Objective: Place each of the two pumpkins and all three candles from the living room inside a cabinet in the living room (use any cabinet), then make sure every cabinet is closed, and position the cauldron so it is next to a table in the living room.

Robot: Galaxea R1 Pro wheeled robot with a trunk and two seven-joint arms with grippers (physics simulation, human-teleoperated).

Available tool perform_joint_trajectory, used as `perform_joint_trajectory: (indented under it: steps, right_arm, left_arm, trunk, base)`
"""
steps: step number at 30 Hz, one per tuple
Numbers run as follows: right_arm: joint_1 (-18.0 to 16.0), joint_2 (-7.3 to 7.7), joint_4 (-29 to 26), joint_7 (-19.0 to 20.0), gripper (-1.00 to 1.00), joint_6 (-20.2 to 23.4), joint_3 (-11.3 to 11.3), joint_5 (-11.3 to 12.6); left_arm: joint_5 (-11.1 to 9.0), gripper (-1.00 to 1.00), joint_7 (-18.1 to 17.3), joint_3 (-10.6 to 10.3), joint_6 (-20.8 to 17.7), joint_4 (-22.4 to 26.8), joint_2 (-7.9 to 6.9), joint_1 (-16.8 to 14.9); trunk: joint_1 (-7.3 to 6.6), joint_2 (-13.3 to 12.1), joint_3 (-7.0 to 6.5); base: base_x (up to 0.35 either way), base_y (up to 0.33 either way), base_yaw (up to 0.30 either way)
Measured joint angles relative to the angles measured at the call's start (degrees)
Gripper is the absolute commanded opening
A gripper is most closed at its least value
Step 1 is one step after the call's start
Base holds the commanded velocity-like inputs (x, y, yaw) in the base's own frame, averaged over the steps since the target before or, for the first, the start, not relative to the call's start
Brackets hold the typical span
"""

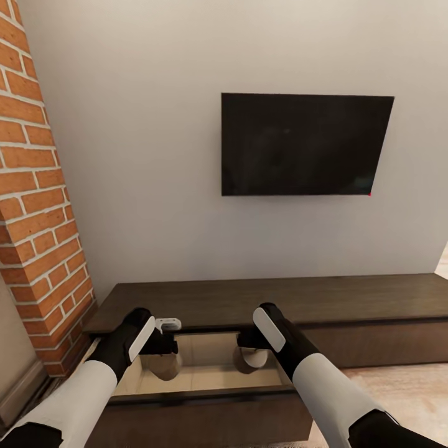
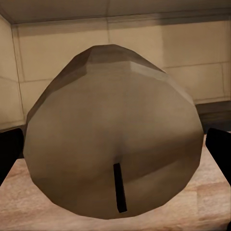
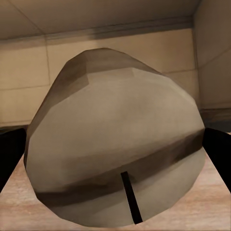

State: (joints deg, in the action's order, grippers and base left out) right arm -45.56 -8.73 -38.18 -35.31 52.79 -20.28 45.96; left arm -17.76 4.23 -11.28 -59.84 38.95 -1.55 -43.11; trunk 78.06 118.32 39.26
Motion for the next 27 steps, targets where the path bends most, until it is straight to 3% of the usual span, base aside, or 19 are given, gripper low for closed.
perform_joint_trajectory:
  steps: [11,27]
  right_arm:
    - [0.0,0.01,-0.01,0.43,-1.0,0.02,0.0,-0.07]
    - [-0.01,0.18,-0.3,0.55,-1.0,-0.44,-0.08,-0.05]
  left_arm:
    - [0.06,-1.0,0.06,0.0,0.03,0.0,0.04,0.0]
    - [0.0,-1.0,0.05,0.0,0.06,0.08,0.04,-0.01]
  trunk:
    - [2.42,4.41,1.97]
    - [2.42,4.43,1.98]
  base:
    - [0.0,0.0,0.0]
    - [0.001,0.0,0.0]
